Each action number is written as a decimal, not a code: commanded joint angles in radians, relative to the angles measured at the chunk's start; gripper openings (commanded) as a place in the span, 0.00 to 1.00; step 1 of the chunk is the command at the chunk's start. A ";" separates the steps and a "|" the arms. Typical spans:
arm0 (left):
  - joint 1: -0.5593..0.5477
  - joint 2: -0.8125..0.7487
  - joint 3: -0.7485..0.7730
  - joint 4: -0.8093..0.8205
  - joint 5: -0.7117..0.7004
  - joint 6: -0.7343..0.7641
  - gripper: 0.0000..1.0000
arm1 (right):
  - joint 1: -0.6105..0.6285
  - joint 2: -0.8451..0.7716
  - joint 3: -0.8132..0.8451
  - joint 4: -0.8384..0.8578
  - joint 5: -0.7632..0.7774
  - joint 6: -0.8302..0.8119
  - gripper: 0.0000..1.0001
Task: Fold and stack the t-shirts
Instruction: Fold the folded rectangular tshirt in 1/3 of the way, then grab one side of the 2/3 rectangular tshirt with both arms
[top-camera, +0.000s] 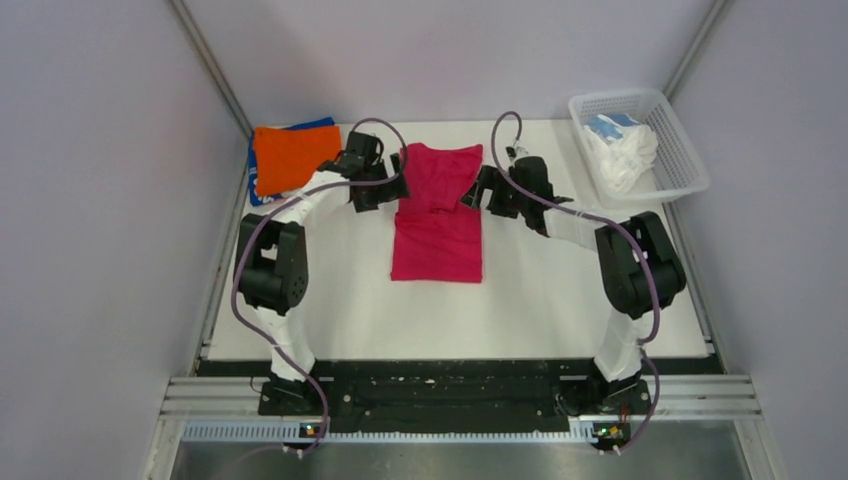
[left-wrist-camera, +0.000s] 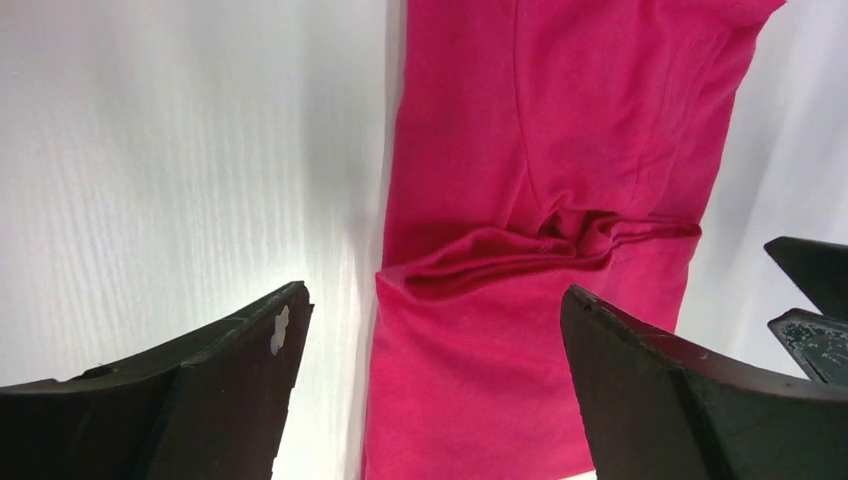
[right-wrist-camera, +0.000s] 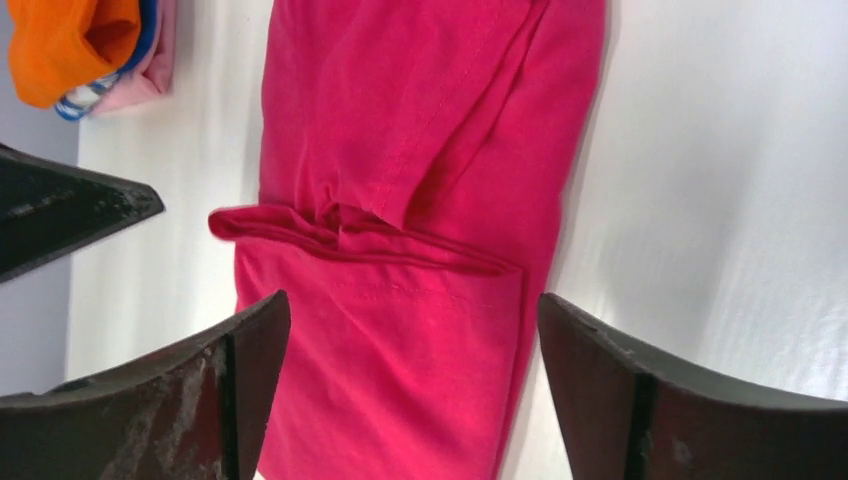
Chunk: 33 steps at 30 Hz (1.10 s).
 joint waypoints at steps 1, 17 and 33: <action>0.009 -0.115 -0.032 -0.027 0.016 0.019 0.99 | 0.003 -0.103 -0.008 0.002 -0.005 -0.061 0.98; 0.007 -0.523 -0.698 0.170 0.156 -0.162 0.99 | 0.231 -0.333 -0.327 -0.019 0.157 0.028 0.99; 0.004 -0.309 -0.712 0.308 0.237 -0.213 0.43 | 0.230 -0.511 -0.537 -0.108 0.222 0.158 0.89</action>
